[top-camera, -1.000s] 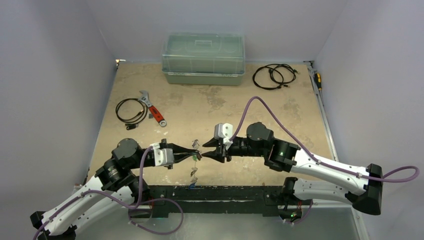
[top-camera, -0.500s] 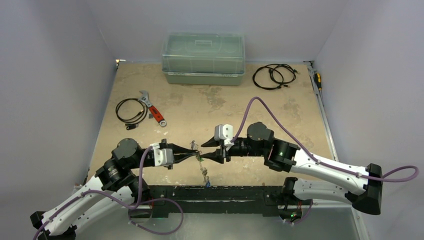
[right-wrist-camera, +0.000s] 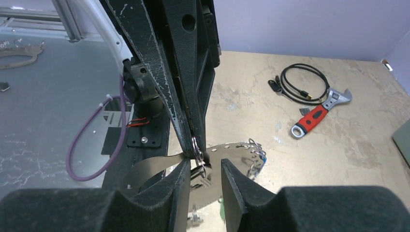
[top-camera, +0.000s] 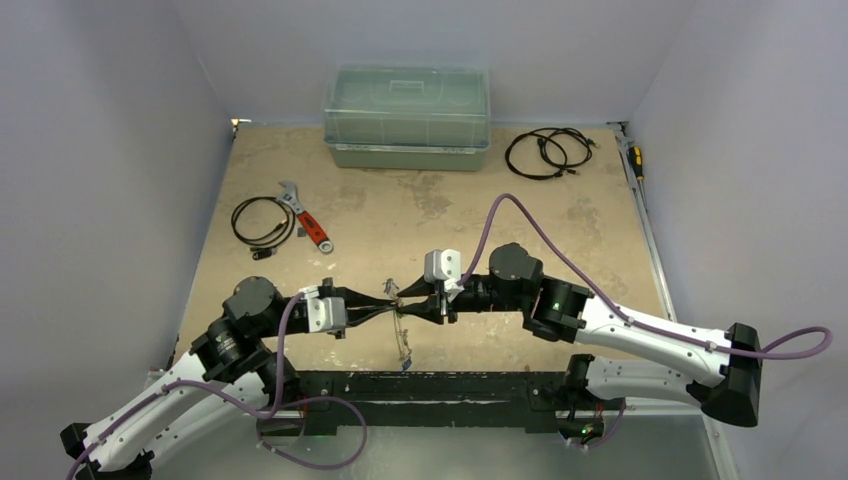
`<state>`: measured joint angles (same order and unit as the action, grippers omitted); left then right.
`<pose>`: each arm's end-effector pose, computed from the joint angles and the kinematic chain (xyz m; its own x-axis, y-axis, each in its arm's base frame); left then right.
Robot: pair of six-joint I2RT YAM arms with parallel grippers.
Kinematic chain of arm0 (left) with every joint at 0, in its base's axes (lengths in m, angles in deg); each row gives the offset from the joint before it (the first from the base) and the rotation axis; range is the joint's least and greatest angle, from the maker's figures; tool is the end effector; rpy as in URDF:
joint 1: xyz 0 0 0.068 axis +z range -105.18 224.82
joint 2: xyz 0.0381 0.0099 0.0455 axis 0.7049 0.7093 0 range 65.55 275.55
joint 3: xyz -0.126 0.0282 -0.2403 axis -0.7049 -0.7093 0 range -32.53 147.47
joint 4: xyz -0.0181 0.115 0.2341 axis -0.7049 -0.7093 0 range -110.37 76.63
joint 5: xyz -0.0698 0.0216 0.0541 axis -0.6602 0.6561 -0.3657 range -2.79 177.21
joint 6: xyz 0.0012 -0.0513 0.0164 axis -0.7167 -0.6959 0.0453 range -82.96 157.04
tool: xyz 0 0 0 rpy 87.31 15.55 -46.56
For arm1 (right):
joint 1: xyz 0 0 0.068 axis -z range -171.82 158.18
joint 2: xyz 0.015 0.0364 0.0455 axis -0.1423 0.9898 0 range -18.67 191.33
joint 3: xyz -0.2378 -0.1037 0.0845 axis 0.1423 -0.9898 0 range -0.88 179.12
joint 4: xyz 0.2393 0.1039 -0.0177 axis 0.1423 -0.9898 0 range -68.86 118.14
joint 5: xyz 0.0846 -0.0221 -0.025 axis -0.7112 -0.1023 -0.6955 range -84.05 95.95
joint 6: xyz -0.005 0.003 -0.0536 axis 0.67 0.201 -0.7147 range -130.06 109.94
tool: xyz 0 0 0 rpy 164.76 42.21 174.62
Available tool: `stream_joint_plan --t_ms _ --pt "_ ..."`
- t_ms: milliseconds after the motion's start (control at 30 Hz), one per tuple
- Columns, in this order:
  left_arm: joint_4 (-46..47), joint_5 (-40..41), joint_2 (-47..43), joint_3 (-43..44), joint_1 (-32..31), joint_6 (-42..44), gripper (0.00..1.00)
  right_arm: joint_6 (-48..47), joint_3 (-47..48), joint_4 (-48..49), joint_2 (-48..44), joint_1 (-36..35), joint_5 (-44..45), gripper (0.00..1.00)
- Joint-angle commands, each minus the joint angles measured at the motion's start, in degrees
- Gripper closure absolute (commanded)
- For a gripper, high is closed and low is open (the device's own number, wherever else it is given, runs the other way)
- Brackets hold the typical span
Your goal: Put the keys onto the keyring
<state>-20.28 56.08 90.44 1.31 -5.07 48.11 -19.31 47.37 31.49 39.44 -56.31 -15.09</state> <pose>0.0617 -0.1018 0.3258 0.2121 0.0034 -0.9772 0.9648 0.1586 0.2100 0.0913 0.2209 0.3427 0.1119 -0.1139 -0.9872 -0.9908 0.0626 -0.1196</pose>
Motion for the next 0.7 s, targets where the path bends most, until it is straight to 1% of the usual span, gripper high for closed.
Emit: stream_joint_plan --t_ms 0,233,467,633,667 --pt "4.39 -0.80 -0.84 0.08 0.26 -0.82 1.00 -0.98 2.63 2.93 0.88 0.07 -1.76 0.69" --pt "4.21 -0.69 -1.15 0.01 0.24 -0.81 1.00 -1.03 2.66 4.16 1.17 0.07 -2.32 0.74" --pt "4.11 -0.70 -1.24 -0.04 0.32 -0.69 1.00 -1.02 2.91 4.80 1.54 0.07 -2.72 0.74" --pt "4.11 -0.69 -1.41 -0.08 0.26 -0.69 1.00 -1.20 3.30 4.77 2.23 0.07 -3.17 0.79" --pt "4.11 -0.60 -1.46 -0.09 0.32 -0.65 1.00 -1.20 3.26 4.81 2.27 0.07 -3.32 0.82"
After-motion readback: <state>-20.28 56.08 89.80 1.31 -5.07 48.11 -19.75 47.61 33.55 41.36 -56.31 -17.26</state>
